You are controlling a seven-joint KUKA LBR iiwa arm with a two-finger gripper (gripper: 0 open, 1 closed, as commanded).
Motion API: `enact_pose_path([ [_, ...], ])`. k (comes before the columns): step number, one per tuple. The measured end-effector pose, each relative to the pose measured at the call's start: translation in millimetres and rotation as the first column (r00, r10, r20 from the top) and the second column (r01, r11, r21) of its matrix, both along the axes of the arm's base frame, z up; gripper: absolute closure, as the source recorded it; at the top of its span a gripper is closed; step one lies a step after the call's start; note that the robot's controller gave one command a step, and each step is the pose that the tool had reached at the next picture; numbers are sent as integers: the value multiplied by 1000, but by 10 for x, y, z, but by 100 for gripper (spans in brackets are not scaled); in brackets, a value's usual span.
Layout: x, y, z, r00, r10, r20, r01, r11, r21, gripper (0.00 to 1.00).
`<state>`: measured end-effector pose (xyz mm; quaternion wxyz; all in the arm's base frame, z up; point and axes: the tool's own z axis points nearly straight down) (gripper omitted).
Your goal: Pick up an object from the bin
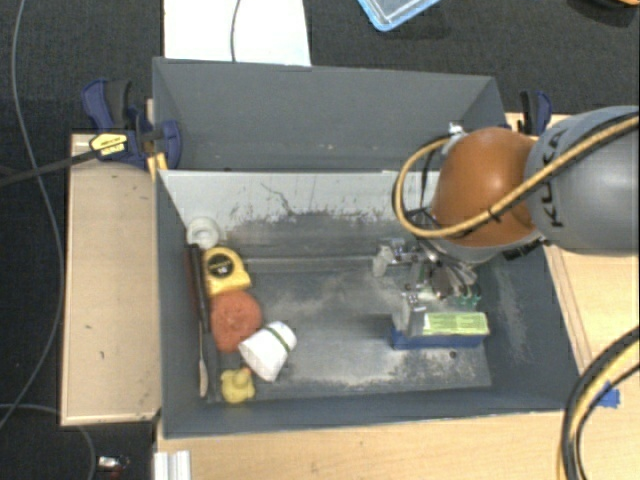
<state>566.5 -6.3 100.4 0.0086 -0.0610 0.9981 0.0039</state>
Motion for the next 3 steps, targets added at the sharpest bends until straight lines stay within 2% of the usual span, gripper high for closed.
enact_pose_path([
  [1,-197,-566,-118,996,90,4,-90,996,6,0],
  [2,-234,-844,-137,999,-33,1,33,999,8,0],
  [3,-323,-822,-106,996,93,9,-93,996,5,0],
])
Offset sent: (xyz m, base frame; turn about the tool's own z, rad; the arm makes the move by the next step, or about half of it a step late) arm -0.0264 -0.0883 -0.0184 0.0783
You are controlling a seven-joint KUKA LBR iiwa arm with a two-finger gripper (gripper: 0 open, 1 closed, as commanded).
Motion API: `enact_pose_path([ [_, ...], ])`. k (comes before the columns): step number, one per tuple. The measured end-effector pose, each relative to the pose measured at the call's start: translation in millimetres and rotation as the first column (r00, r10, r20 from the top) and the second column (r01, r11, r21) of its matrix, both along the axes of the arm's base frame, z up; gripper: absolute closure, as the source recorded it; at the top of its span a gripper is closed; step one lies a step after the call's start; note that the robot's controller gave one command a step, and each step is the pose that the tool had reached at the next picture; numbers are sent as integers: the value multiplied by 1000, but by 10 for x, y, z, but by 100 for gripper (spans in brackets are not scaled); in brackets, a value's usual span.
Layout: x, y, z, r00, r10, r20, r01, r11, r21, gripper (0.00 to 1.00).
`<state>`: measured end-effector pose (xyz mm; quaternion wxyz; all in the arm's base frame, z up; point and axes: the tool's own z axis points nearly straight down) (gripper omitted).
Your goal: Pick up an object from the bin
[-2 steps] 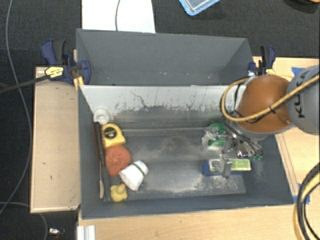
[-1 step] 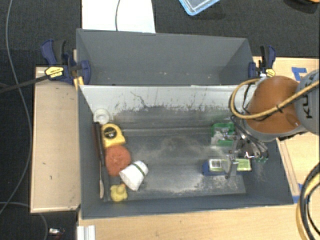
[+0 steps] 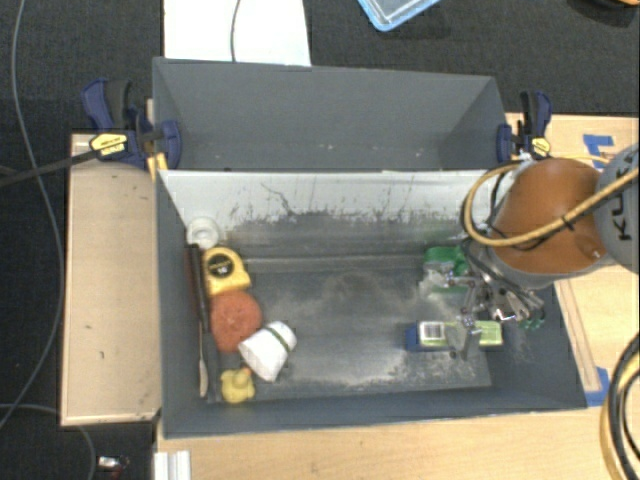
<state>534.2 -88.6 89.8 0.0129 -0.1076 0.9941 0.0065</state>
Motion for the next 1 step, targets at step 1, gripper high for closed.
enact_pose_path([
  [1,-390,-57,-155,979,204,4,-204,979,-6,0],
])
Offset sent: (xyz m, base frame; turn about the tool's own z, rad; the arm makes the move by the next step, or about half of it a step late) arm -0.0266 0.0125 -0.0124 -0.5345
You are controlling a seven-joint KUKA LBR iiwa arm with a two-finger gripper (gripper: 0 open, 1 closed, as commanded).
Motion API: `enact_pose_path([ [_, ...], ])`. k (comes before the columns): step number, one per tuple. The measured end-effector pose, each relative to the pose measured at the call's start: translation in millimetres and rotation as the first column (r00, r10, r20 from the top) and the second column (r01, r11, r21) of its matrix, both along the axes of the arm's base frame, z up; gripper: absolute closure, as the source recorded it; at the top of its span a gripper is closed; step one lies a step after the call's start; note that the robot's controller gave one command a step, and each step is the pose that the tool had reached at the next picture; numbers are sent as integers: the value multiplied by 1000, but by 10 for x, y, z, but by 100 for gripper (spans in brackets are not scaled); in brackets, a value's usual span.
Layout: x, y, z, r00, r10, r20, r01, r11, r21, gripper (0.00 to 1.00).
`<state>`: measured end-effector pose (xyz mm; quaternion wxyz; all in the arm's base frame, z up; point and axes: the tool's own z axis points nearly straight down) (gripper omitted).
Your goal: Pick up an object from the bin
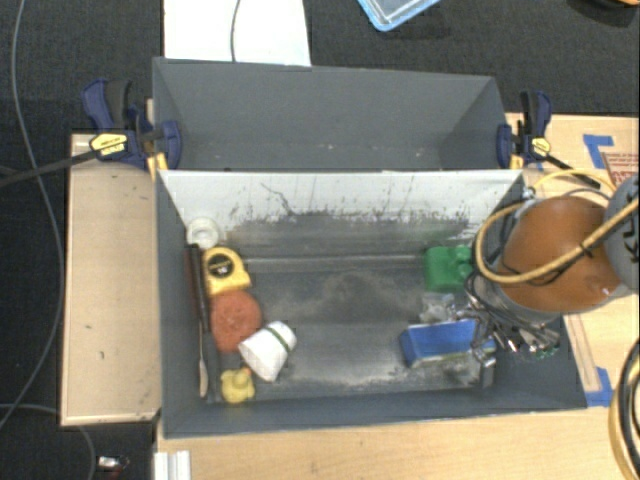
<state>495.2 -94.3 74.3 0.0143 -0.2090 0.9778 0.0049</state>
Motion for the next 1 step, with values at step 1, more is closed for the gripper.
enact_pose_path([
  [1,130,186,33,948,318,13,-318,948,-9,100],
])
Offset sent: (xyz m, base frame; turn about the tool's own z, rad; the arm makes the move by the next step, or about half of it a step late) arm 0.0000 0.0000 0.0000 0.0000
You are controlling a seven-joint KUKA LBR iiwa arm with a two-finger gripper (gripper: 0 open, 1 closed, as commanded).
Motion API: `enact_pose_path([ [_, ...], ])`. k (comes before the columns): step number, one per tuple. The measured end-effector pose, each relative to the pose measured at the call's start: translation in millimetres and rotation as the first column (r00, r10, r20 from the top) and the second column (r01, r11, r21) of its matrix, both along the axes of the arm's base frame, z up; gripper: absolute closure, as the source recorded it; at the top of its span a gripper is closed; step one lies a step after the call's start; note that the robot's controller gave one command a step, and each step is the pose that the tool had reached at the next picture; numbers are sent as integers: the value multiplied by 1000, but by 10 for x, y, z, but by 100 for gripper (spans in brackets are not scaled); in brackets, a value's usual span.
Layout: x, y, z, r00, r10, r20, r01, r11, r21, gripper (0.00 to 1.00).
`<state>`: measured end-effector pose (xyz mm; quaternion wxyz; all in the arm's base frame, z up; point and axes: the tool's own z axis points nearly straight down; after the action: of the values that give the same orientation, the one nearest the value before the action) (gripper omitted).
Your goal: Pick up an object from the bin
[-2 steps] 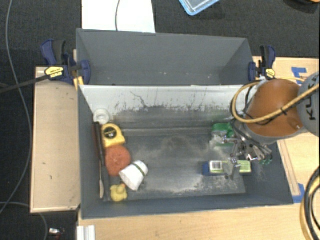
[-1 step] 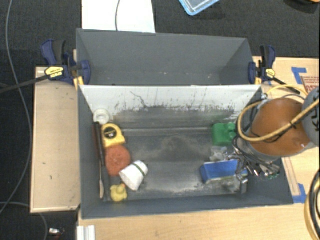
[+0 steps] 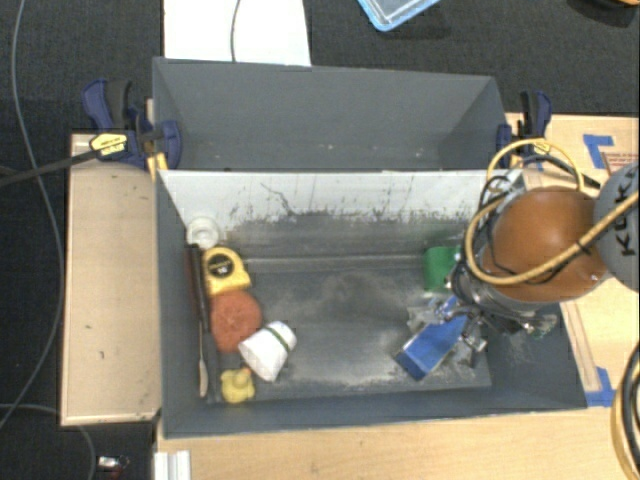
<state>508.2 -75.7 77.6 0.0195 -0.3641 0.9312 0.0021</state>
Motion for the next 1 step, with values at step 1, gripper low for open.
enact_pose_path([
  [1,0,0,0,1000,-1,0,1,1000,0,100],
])
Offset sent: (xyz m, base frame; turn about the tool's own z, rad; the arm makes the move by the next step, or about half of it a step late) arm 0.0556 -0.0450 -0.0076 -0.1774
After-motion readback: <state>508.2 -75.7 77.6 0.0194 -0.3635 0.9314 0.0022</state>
